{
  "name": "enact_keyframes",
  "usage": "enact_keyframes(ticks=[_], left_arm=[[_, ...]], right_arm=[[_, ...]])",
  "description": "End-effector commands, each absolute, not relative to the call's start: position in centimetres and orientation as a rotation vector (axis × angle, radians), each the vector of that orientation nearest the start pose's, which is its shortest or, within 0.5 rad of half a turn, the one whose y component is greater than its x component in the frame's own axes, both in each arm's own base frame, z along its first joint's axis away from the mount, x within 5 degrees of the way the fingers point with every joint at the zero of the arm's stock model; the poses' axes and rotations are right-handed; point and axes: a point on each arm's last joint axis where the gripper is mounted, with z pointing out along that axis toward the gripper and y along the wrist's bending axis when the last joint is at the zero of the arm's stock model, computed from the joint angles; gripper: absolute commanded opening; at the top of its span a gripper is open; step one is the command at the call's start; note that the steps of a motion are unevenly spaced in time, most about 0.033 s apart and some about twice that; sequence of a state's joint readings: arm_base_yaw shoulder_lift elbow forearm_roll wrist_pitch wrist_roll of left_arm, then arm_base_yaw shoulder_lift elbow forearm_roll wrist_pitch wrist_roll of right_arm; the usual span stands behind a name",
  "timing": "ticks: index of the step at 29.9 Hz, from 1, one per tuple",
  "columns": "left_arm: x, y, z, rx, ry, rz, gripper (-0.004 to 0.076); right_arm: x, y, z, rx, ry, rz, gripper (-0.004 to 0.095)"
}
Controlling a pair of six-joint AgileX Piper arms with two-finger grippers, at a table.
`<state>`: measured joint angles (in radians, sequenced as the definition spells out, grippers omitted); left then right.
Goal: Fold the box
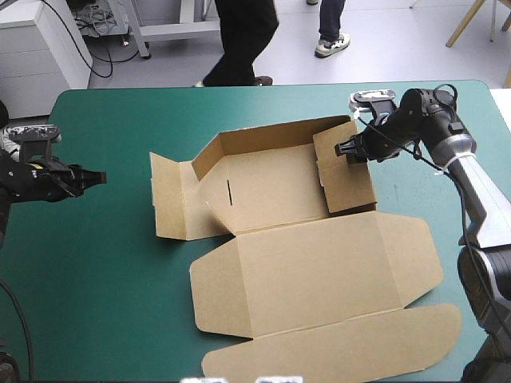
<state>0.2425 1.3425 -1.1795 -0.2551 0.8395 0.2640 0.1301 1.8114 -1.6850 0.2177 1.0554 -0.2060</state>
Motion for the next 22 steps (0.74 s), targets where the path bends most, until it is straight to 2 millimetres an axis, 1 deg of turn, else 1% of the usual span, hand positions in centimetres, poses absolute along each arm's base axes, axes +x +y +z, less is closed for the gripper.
enact_keyframes(ticks=[1,6,11,16,17,22], left_arm=[[27.4,4.9,35.9,-0.108,2.346,-0.086,0.0238],[27.5,4.9,35.9,-0.108,2.345,-0.086,0.0238],[27.5,4.9,36.0,-0.106,2.339,-0.082,0.0238],[27.5,4.9,36.0,-0.092,2.337,-0.075,0.0238],[27.5,4.9,36.0,-0.083,2.337,-0.071,0.0238],[27.5,4.9,36.0,-0.081,2.335,-0.07,0.0238]], right_arm=[[39.2,6.7,35.5,-0.355,2.44,0.248,0.0587],[39.3,6.7,35.8,-0.361,2.424,0.245,0.0586],[38.7,6.7,37.2,-0.387,2.45,0.258,0.0586],[36.9,6.7,39.5,-0.428,2.489,0.251,0.0584],[36.5,6.8,39.7,-0.439,2.501,0.244,0.0584],[34.1,7.5,41.7,-0.431,2.463,0.202,0.0564]])
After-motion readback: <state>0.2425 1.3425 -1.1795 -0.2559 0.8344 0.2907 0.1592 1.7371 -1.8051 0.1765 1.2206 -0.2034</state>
